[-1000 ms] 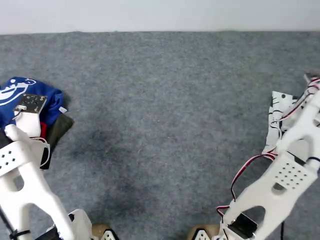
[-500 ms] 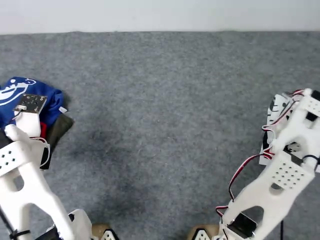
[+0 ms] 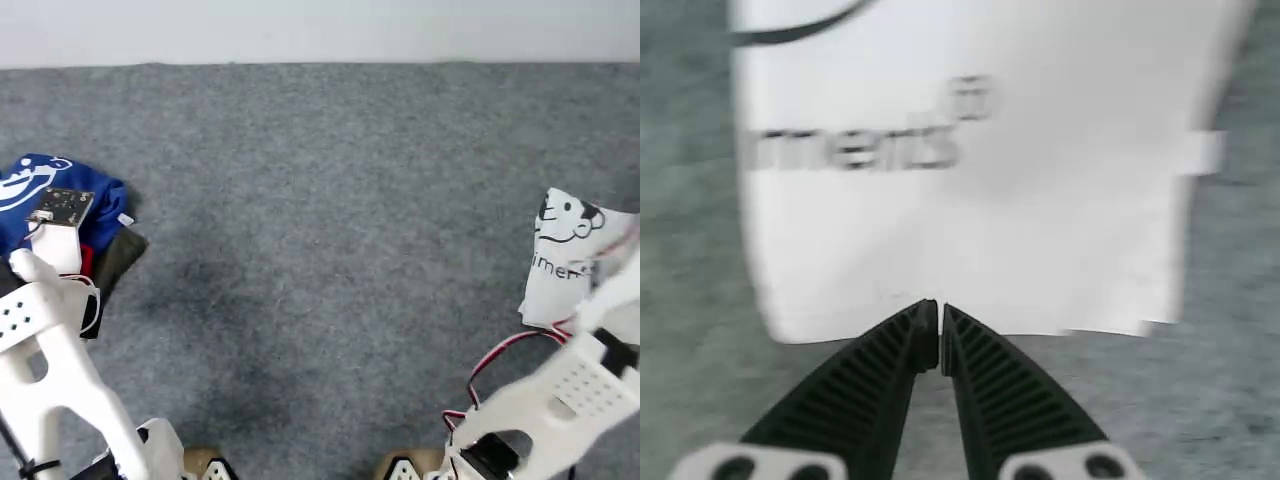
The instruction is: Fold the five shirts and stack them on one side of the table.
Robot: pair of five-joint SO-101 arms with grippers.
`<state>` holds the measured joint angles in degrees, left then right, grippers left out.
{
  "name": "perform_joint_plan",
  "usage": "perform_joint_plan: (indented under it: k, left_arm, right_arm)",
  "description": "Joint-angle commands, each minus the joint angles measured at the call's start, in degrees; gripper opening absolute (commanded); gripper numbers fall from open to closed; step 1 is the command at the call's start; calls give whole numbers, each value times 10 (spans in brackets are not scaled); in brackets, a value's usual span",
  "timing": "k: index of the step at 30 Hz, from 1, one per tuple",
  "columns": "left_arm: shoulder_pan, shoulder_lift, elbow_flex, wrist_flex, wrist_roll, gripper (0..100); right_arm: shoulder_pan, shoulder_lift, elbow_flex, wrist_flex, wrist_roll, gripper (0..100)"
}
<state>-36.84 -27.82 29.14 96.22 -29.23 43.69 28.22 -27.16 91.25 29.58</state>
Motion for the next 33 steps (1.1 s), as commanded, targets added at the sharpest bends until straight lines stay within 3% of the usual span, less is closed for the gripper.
perform_joint_plan:
  k: [1, 8, 12, 20, 27, 33]
  left_arm:
    - [4, -5, -7, -3, 4, 15]
    - [5, -5, -6, -5, 4, 15]
    - [5, -5, -6, -4, 4, 15]
    - [5, -5, -6, -4, 4, 15]
    - [5, -5, -6, -4, 5, 15]
    - [5, -5, -6, -4, 7, 15]
  right_arm:
    - [52, 17, -4, -45, 40, 9]
    - [115, 89, -4, -95, 79, 9]
    - [124, 53, -5, -85, 90, 9]
    - [69, -65, -5, -90, 86, 9]
    - [-7, -35, -2, -254, 86, 9]
    - [-11, 66, -3, -422, 90, 9]
